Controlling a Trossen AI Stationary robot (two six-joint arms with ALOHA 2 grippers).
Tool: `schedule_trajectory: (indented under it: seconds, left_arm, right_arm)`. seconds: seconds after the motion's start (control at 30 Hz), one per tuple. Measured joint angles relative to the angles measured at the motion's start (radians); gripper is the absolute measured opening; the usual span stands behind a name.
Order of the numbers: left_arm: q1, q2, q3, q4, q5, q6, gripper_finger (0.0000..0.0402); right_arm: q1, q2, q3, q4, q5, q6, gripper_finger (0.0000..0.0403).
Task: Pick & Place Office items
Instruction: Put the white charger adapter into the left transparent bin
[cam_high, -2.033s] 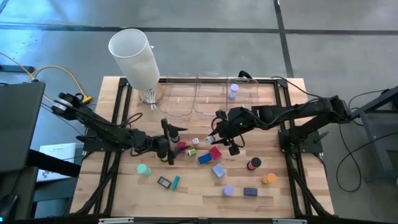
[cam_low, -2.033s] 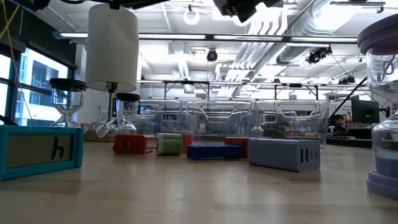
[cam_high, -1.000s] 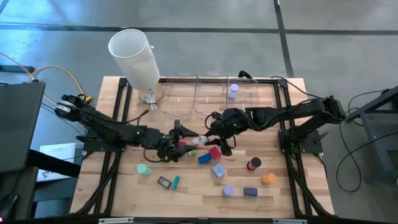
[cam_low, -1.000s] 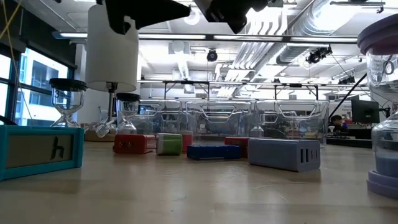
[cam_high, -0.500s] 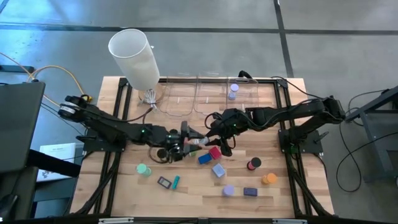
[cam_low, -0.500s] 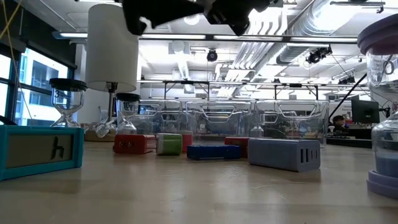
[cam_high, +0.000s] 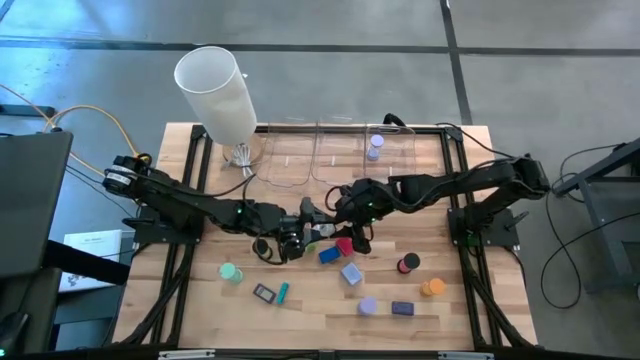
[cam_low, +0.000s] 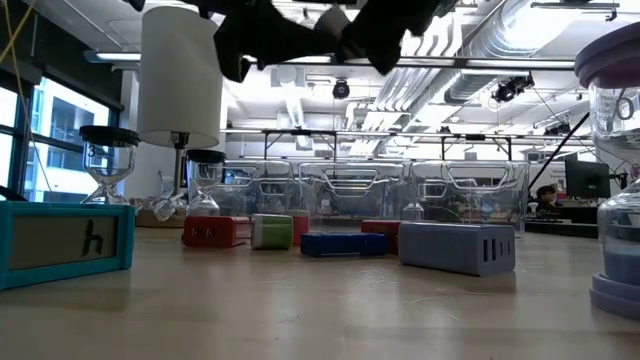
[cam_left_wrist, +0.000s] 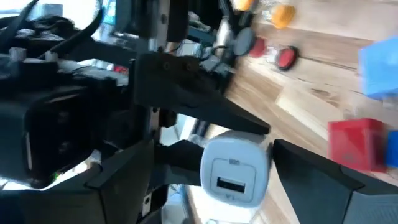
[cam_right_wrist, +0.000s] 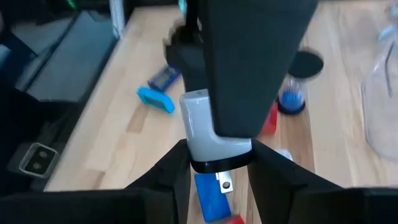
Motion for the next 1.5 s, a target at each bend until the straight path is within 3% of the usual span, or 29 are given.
schedule_trajectory:
  seconds: [0.27,0.63,0.97,1.07,1.23,1.4,1.5]
  left_arm:
    - [0.000,0.000,0.001,-0.037,0.000,-0.002,0.0273]
    - [0.001,0.000,-0.001,-0.062,-0.005,-0.050,0.0131]
    - [0.001,0.000,-0.001,-0.070,-0.009,-0.047,0.0125]
    - [0.001,-0.001,-0.001,-0.074,-0.011,-0.050,0.0125]
    - [0.003,-0.001,0.000,-0.075,-0.015,-0.086,0.0126]
    - [0.002,-0.010,0.001,-0.128,-0.069,-0.155,0.0126]
    - [0.002,-0.038,0.001,-0.195,-0.085,-0.221,0.0126]
  right_arm:
    - [0.000,0.017,0.000,0.004,-0.024,-0.009,0.0119]
    - [0.000,0.015,0.000,-0.003,-0.023,-0.009,0.0119]
    - [0.000,0.015,0.000,-0.002,-0.020,-0.009,0.0123]
    - [0.000,0.015,0.000,0.000,-0.011,0.006,0.0145]
    - [0.000,0.015,0.000,0.000,0.045,0.057,0.0219]
    - [0.006,-0.022,0.000,-0.031,0.012,-0.045,0.0282]
    - [0.008,-0.054,0.000,-0.054,0.103,-0.007,0.0304]
